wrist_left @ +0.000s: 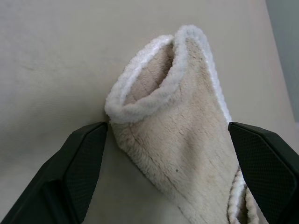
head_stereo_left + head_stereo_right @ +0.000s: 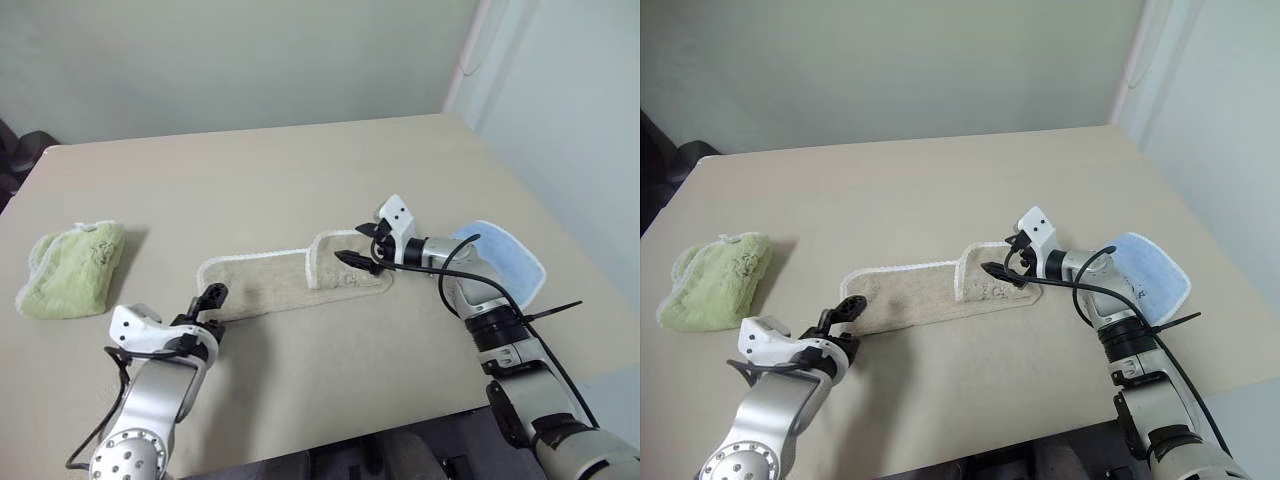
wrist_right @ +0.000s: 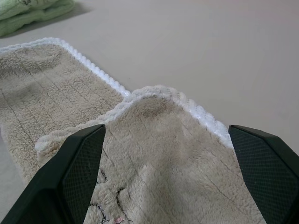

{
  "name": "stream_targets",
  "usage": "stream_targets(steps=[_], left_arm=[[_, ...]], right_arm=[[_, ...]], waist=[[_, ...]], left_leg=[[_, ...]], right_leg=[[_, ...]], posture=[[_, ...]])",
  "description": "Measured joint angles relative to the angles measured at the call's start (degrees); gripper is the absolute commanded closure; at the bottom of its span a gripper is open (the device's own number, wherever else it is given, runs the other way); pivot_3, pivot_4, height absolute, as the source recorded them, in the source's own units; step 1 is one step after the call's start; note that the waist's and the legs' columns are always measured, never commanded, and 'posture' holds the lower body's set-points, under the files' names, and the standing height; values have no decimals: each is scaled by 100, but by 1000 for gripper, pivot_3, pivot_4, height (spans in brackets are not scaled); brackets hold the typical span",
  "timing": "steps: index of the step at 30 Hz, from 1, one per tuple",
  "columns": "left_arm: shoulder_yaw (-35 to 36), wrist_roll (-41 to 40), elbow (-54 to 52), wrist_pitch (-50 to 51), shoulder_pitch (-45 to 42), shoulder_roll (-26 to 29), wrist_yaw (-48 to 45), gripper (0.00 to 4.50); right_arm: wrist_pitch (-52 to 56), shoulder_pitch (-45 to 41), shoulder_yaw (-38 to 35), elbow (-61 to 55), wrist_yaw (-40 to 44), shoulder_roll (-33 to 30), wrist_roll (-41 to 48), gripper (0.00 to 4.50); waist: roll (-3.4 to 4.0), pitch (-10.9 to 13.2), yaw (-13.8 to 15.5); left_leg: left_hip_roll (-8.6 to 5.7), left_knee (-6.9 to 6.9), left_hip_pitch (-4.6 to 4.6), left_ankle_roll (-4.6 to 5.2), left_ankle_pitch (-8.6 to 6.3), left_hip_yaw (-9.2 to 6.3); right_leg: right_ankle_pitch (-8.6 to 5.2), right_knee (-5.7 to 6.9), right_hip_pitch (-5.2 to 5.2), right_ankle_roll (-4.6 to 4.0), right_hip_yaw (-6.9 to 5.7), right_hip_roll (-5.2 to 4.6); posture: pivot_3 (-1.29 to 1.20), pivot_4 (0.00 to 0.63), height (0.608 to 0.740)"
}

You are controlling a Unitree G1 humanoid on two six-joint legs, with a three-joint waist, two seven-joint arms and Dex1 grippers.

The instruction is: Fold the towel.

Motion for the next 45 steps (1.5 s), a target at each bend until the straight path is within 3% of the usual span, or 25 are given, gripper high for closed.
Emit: stream_targets(steps=[8,10,22,23,29,32,35,38,45], left_arm=[[5,97,431,40,-341,27,-145,0],[5,105,488,51,-387,26,-177,172],[-21,242,687,55,-448,-334,-262,4282],[-20,249,687,49,-458,-363,-263,4475],[30,386,687,24,-550,-369,-297,4475],[22,458,672,117,-719,-120,-535,4475],[-74,531,536,353,-984,373,-960,4475],[-424,753,207,948,-1431,1323,-1813,4475],[-1344,1218,169,1917,-2143,2309,-3640,4475]], right_arm=[[1,2,0,0,-34,13,-47,44],[2,2,0,0,-35,14,-50,15],[93,98,-9,-130,-114,-27,-99,0],[103,98,-9,-155,-117,-27,-99,0],[138,121,-9,-225,-136,-53,-98,0],[188,192,-27,-306,-142,-87,-94,0],[251,278,-72,-424,-142,-141,-73,0],[439,302,-436,-510,-179,-262,145,0],[640,275,-1326,-548,-583,-559,408,0]], waist=[[3,2,9],[5,3,16],[2,6,-11],[2,6,-10],[-9,12,4],[-34,27,19],[-43,33,48],[-46,39,82],[-46,38,85]], left_leg=[[0,-1,2,-1,2,-1],[0,0,2,-1,2,-1],[0,1,2,2,-1,0],[0,1,2,5,-1,0],[-1,2,2,9,-3,-1],[0,3,0,1,1,-3],[-2,7,-4,-1,8,-4],[-10,12,-6,0,13,-3],[-9,-1,-4,-5,6,-8]], right_leg=[[1,3,1,-1,-1,0],[1,3,2,-1,0,0],[0,2,1,-2,0,1],[0,2,1,-2,-1,1],[0,2,2,-2,-1,1],[0,2,2,-3,-4,2],[1,3,2,-4,-3,1],[3,3,3,-8,-1,-3],[5,6,-4,-10,-3,-6]], posture=[[0,150,740],[0,150,740],[0,150,740],[0,150,740],[0,150,740],[0,150,740],[0,150,740],[0,150,740],[0,150,740]])
